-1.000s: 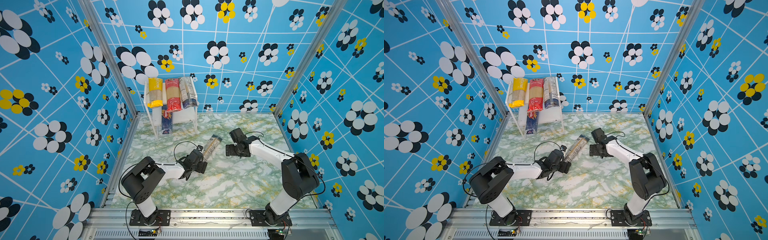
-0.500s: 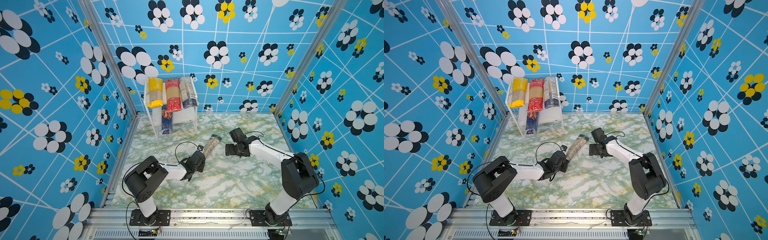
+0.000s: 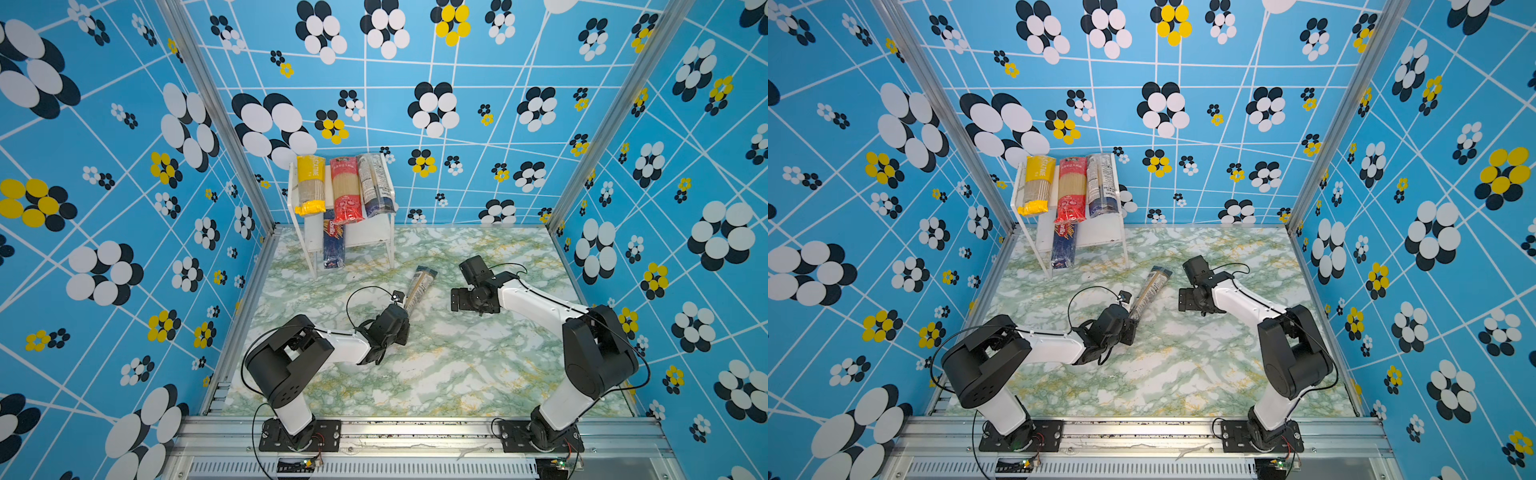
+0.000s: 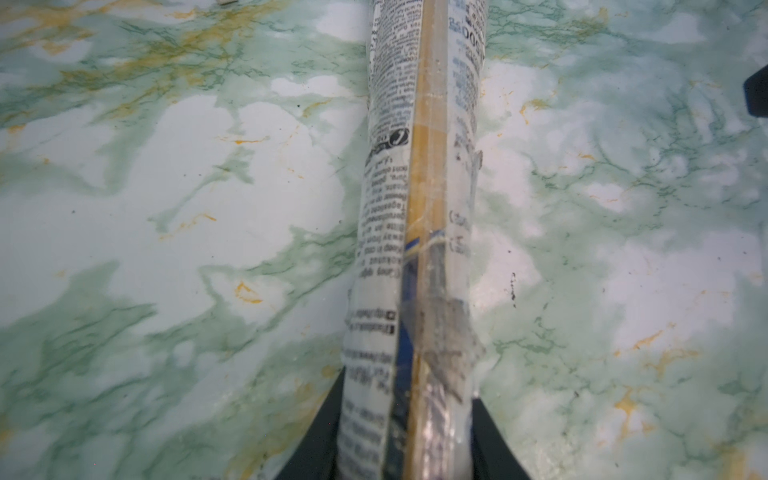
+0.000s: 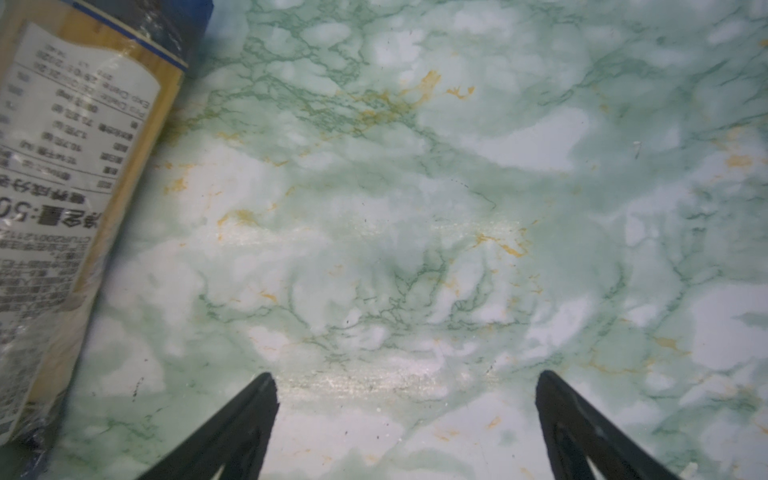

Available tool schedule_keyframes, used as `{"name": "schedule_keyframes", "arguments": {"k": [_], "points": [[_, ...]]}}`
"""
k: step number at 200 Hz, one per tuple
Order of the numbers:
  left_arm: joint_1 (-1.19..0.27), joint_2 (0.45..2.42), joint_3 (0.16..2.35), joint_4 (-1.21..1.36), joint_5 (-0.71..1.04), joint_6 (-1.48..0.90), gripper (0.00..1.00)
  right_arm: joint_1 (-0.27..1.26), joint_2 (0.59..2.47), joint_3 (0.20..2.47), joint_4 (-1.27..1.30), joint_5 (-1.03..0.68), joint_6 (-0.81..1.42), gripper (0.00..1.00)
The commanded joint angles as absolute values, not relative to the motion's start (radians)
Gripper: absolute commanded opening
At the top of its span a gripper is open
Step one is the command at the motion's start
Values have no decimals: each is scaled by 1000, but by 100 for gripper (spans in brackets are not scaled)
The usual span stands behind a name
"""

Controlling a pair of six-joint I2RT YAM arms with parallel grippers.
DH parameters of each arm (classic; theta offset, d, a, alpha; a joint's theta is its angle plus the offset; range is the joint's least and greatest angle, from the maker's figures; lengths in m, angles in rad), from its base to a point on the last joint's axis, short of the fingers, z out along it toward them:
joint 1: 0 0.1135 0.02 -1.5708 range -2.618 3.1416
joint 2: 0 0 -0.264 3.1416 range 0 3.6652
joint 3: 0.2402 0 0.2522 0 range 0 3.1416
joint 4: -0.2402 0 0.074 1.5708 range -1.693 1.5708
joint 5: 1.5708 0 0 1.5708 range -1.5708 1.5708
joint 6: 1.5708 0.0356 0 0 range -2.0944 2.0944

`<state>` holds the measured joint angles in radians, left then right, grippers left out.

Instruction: Place and organize the pasta boxes and bags onto the shelf

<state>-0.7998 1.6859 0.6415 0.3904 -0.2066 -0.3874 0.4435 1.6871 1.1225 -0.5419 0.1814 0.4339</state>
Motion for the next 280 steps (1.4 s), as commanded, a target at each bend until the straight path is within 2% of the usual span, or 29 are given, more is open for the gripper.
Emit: {"name": "schedule_keyframes", "arguments": {"k": [1,57,130,223,280], "points": [[-802,1660,585,317,-105,-451,0,436,1693,1117,-551,183,434,99],[-781,1492,476,448,33,-599,0,435,1707,1127,-553,180,435,99],[-776,1324,444,464,150,-729,0,436,1728,1133,-548,169,437,99],[-775,981,380,345,53,-729,0,436,1772,1165,-545,145,434,99],[-772,821,464,123,-5,-748,0,435,1788,1180,-553,139,434,99]]}}
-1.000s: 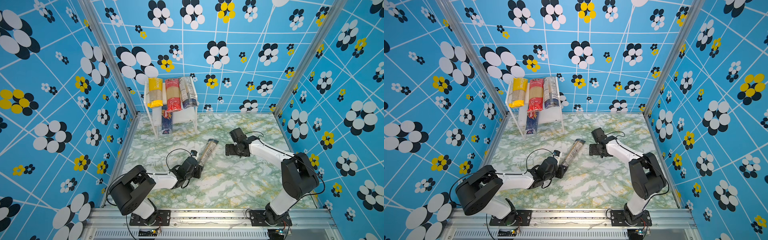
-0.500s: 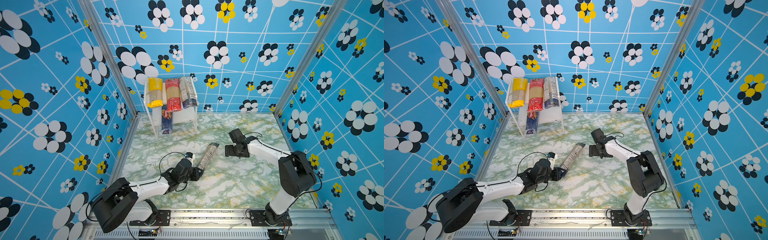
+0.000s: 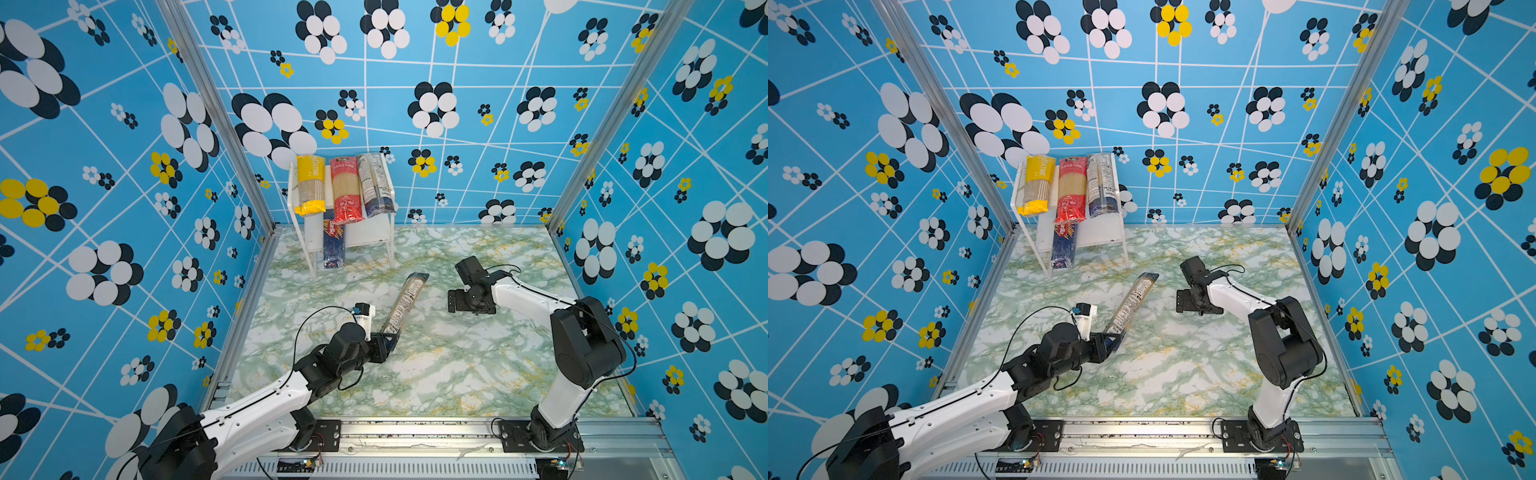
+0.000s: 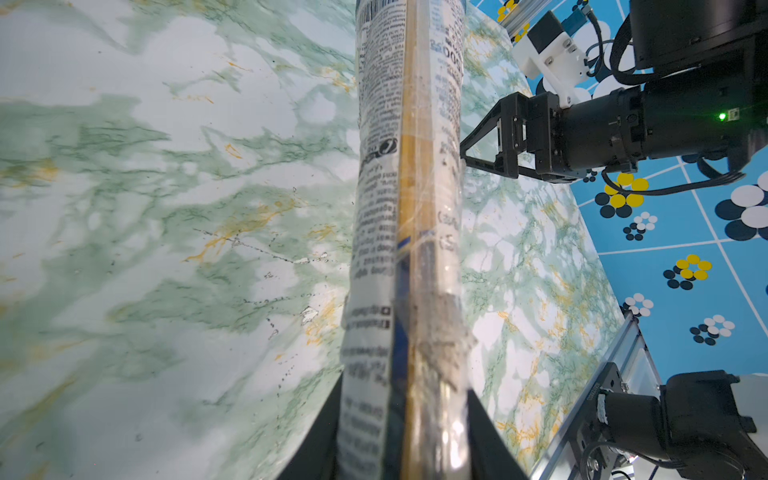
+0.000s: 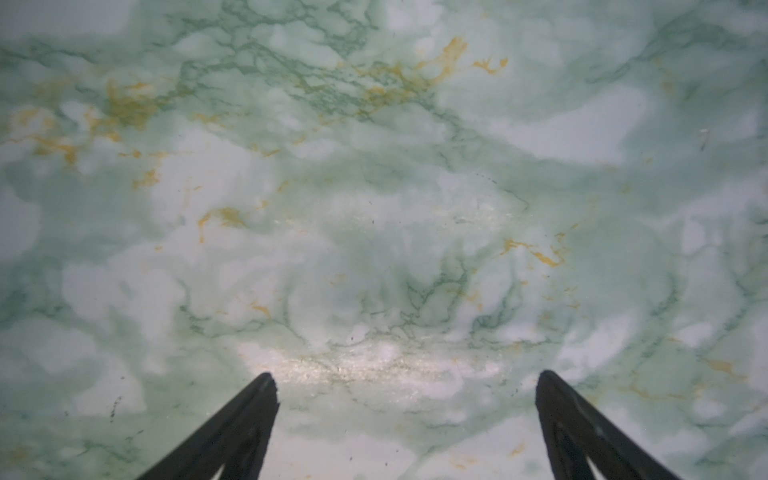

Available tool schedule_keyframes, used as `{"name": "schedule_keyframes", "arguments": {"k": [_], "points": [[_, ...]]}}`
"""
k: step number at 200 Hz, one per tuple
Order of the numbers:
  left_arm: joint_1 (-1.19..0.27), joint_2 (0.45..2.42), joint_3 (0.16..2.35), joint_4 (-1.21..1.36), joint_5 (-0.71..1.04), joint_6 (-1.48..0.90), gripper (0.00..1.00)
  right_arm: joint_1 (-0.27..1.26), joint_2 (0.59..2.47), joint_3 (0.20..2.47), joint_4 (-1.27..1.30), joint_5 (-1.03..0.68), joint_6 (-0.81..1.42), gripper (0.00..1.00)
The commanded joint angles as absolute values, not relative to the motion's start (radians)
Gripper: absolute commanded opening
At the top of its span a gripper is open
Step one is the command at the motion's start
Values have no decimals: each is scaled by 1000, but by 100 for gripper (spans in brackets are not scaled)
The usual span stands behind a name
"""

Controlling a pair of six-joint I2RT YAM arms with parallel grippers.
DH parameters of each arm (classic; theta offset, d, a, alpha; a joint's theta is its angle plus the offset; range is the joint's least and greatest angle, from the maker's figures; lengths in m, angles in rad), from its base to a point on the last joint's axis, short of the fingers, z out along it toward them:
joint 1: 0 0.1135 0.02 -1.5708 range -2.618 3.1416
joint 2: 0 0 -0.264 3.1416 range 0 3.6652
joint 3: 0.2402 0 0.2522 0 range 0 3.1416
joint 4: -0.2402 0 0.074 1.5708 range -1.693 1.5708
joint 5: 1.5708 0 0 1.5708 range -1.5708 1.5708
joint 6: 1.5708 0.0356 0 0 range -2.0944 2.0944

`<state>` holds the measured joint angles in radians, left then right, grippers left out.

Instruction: Place and organize the pasta boxes and bags onto the shelf

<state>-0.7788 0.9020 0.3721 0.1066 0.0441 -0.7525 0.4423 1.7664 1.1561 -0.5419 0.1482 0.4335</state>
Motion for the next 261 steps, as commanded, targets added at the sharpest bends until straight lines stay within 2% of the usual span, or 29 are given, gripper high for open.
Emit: {"name": "schedule_keyframes", "arguments": {"k": [1,62,151,261], "points": [[-772,819,465,121,-6,-749,0,435,1788,1180,-553,139,434,99],[-772,680,516,-41,-108,-747,0,435,1802,1192,-553,128,437,99],[-772,557,543,-98,-181,-772,0,435,1810,1187,-554,123,443,99],[-772,689,644,-56,-400,-751,0,436,1807,1181,-553,120,443,99]]}}
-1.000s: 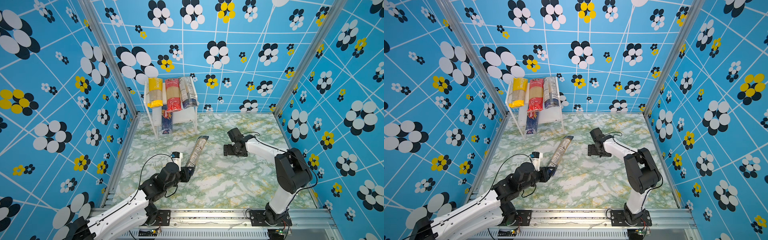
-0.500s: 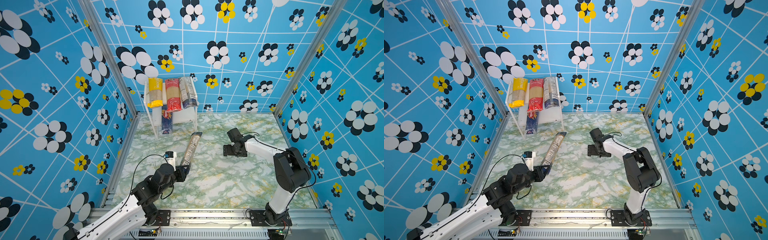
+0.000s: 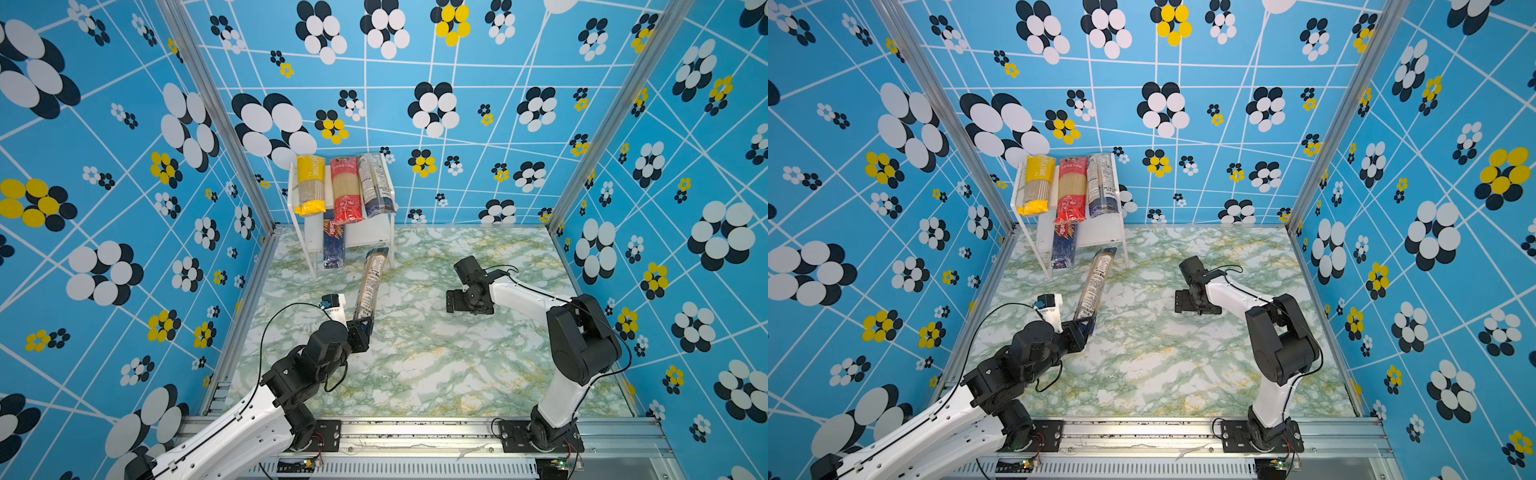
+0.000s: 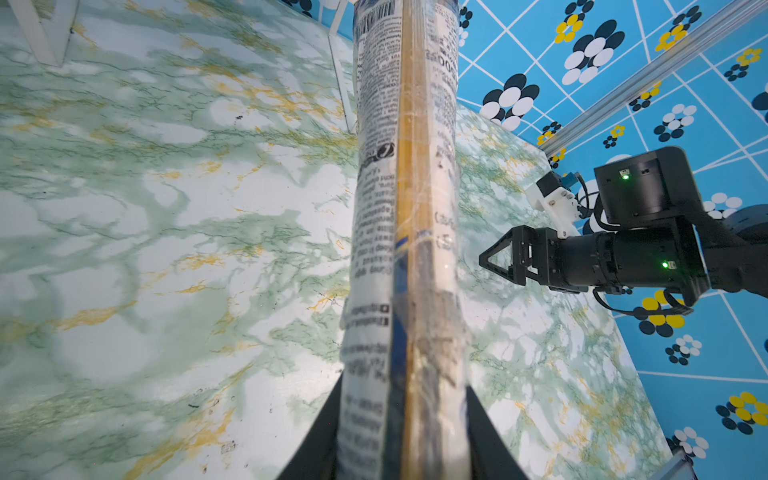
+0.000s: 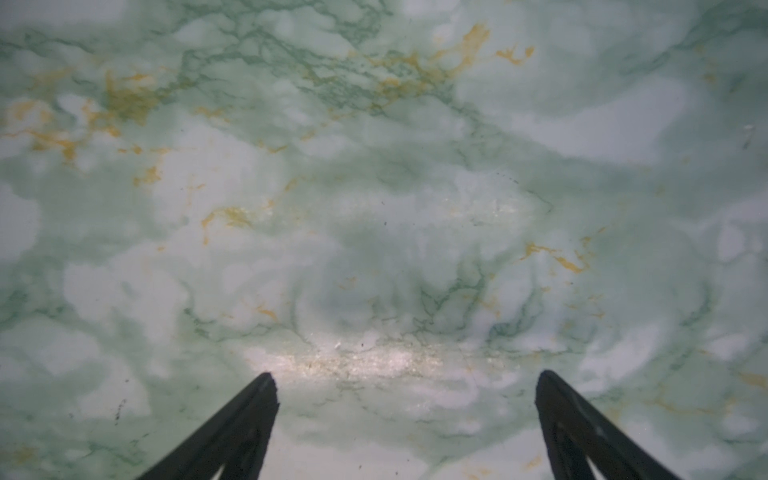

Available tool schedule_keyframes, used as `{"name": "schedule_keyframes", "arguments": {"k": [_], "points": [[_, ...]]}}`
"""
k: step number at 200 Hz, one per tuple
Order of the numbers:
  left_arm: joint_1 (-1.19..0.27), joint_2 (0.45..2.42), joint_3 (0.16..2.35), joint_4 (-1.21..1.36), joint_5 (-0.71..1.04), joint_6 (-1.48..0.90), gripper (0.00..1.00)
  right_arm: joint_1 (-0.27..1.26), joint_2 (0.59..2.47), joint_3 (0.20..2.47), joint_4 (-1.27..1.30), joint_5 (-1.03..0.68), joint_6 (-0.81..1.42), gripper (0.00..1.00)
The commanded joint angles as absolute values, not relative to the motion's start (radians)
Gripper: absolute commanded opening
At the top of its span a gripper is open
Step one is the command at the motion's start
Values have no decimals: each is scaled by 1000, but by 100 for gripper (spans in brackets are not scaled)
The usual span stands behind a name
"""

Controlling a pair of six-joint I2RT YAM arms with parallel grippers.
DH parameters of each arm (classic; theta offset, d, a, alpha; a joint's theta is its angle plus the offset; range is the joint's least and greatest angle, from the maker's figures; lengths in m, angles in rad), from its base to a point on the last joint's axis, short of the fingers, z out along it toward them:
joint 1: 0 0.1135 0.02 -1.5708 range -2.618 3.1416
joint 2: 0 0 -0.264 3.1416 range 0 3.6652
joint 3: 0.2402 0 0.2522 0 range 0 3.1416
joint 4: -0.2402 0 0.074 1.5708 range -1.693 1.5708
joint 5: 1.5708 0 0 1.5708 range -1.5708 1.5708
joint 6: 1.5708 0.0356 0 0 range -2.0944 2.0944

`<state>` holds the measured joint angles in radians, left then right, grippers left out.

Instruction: Place and organize the pasta boxes and bags onto the shelf

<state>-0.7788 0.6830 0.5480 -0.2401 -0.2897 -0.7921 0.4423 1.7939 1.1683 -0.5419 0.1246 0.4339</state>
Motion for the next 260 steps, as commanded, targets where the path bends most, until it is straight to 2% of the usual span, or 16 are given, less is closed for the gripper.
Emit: {"name": "schedule_keyframes", "arguments": {"k": [1,54,260], "points": [[-772,690,645,-56,-402,-751,0,436,1806,1181,-552,121,443,99],[-768,770,716,-11,-456,-694,0,435,1802,1172,-548,123,442,99],[-667,1107,937,57,-568,-725,0,434,1772,1143,-541,133,431,99]]}}
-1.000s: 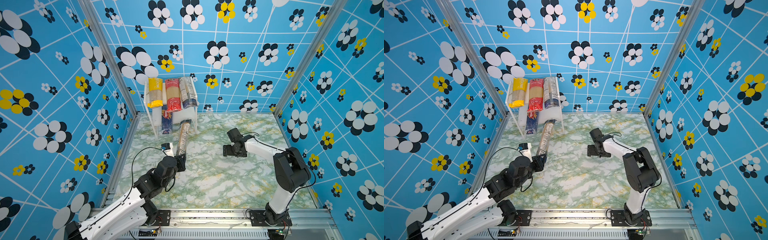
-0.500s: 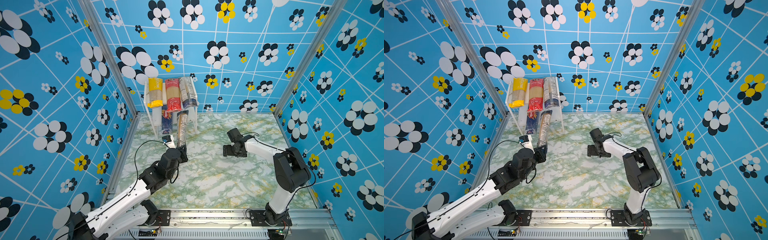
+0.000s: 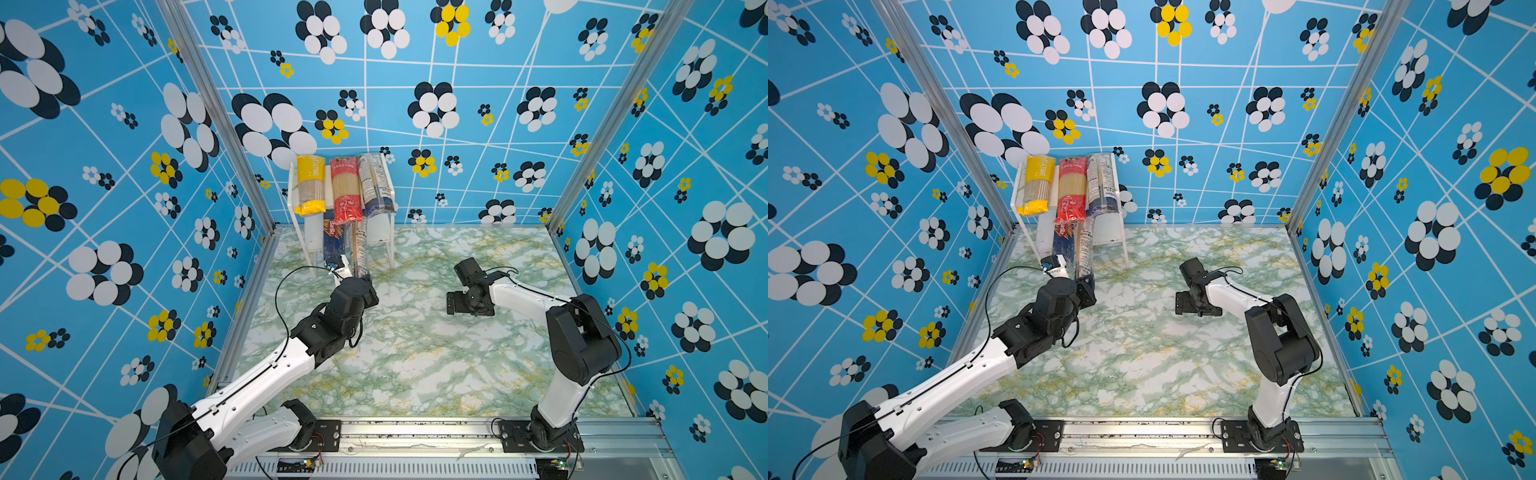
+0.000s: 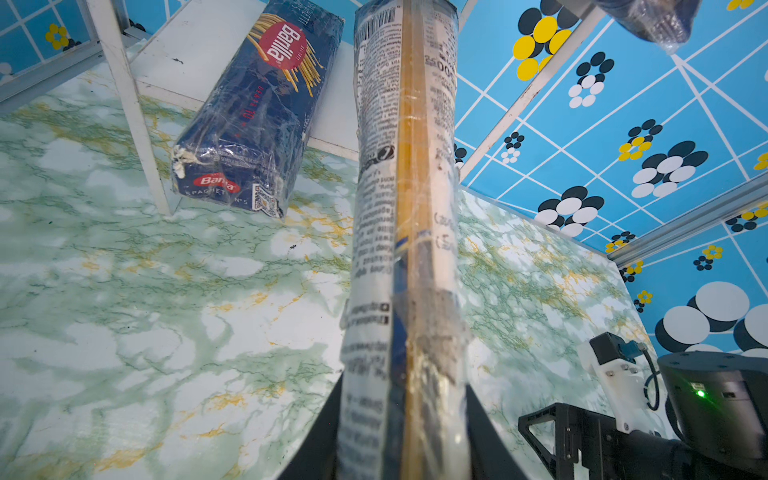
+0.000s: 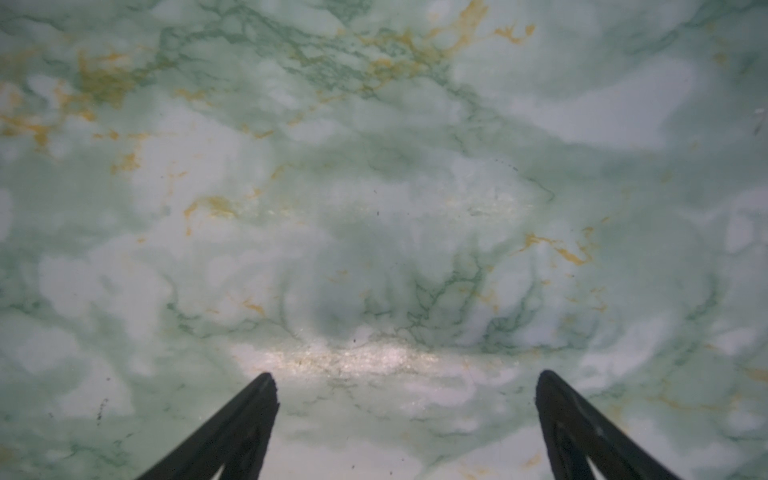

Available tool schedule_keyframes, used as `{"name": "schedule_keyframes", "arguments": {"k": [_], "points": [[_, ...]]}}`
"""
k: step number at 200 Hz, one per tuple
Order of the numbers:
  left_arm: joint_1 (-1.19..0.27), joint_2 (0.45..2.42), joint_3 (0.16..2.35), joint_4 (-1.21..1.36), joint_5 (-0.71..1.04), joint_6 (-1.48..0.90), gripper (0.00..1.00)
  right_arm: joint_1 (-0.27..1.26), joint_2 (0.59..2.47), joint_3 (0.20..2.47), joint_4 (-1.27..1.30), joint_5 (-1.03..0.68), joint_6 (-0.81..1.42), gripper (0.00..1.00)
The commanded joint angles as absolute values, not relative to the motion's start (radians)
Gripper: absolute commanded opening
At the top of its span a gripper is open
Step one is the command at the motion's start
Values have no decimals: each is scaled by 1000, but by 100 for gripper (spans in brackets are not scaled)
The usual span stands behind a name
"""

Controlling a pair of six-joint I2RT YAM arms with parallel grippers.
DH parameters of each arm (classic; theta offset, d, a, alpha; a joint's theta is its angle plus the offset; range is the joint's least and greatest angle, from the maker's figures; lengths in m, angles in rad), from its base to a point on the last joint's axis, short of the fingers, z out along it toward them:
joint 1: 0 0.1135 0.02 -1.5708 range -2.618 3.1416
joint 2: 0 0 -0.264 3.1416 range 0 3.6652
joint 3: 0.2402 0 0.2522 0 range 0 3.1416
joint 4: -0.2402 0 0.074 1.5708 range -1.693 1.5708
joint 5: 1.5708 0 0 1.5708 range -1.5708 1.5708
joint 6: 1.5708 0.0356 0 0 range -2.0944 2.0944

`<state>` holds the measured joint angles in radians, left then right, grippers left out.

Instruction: Place and organize the pasta boxes and bags onto the shelf

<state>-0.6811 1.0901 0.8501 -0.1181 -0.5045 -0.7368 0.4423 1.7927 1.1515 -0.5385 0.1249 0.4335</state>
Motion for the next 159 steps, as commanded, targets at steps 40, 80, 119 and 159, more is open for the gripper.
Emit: {"name": "schedule_keyframes", "arguments": {"k": [40,80,119,159], "points": [[-649,1173,966,88,-556,-725,0,432,1767,1143,-548,142,422,99],[-619,1223,977,126,-516,-747,0,431,1770,1140,-545,137,422,99],[-598,1254,964,191,-478,-769,0,429,1769,1135,-545,141,421,99],[-587,1273,942,277,-456,-786,0,426,1772,1134,-543,141,422,99]]}}
